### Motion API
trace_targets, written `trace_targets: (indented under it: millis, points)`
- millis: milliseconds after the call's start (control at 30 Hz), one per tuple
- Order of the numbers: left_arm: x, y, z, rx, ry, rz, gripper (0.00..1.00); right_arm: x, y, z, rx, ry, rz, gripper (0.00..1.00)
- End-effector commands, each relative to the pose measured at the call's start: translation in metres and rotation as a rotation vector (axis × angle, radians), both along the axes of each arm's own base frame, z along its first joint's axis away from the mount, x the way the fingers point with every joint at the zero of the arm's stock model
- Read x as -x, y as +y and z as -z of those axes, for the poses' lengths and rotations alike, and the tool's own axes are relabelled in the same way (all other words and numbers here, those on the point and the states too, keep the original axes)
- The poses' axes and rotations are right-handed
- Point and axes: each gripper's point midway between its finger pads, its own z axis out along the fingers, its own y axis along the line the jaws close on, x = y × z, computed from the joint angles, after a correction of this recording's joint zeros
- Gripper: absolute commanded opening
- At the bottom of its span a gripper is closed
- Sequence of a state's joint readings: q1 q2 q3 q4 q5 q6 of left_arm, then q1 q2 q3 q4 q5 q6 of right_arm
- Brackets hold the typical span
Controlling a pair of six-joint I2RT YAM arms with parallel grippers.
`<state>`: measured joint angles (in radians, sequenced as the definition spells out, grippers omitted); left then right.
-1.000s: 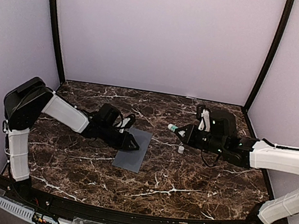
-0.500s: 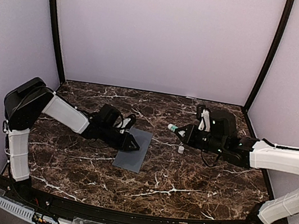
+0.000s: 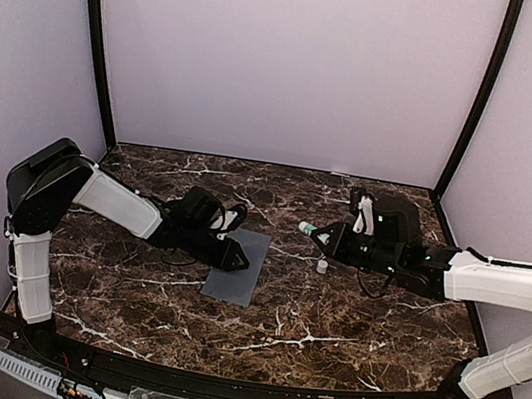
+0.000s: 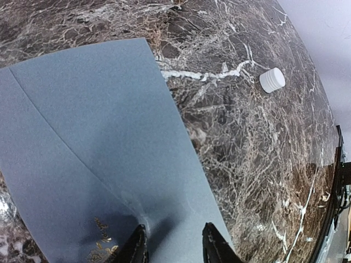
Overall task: Place the letter into the envelope and seal it
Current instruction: Paint the envelope at the center of the board.
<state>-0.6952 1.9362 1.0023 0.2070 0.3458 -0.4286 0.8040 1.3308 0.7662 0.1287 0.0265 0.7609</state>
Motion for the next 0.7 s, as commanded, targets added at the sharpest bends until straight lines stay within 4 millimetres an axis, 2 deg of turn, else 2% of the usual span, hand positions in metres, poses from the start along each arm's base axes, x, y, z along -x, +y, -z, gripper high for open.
trace_targets:
  millis: [0, 200, 567, 667]
  points:
    - [0.026, 0.056, 0.063, -0.303, 0.128, -0.060, 0.35, -0.004, -0.003, -0.012, -0.038, -0.036, 0.019, 0.02]
    - [0.029, 0.052, 0.064, -0.339, 0.116, -0.030, 0.35, -0.003, -0.003, -0.014, -0.046, -0.037, 0.019, 0.02]
    - [0.038, 0.050, 0.078, -0.360, 0.152, 0.002, 0.35, -0.001, -0.005, -0.013, -0.048, -0.035, 0.023, 0.02]
    - [0.038, 0.044, 0.075, -0.332, 0.155, 0.014, 0.34, -0.002, -0.005, -0.015, -0.050, -0.037, 0.023, 0.02]
